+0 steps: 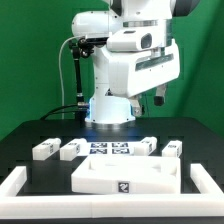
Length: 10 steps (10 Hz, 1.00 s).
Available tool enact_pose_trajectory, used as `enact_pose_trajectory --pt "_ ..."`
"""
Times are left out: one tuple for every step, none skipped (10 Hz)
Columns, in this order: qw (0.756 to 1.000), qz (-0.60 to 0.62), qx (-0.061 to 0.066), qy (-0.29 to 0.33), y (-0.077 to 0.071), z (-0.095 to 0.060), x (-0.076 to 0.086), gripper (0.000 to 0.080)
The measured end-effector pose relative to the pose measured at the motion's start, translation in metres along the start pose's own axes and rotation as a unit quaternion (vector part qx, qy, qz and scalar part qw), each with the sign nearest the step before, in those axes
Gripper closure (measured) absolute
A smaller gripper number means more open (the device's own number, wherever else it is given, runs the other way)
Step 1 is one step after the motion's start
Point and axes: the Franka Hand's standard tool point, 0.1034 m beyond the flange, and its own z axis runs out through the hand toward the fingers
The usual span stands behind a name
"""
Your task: Assemble desk
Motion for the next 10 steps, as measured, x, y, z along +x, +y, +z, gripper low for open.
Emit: enact_pose_trajectory --pt "1.000 0.000 0.000 0.000 0.000 0.000 0.000 0.0150" --pt "1.000 0.000 0.000 0.000 0.000 0.000 0.000 0.0150" --pt "1.000 0.000 0.000 0.000 0.000 0.000 0.000 0.0150" --pt "1.000 0.000 0.000 0.000 0.000 0.000 0.000 0.0150" --pt "1.000 0.000 0.000 0.000 0.000 0.000 0.000 0.0150" --pt "1.000 -0.002 0.000 0.000 0.000 0.000 0.000 0.0150" --pt "0.999 -0.031 -0.007 0.005 0.002 0.001 -0.003 0.0150" --pt "0.997 -0.064 -0.024 0.019 -0.002 0.005 -0.019 0.0150" --pt "0.995 -0.087 -0.039 0.023 -0.010 0.014 -0.031 0.0150" --pt "0.989 -0.132 -0.060 0.033 -0.019 0.027 -0.035 0.0150"
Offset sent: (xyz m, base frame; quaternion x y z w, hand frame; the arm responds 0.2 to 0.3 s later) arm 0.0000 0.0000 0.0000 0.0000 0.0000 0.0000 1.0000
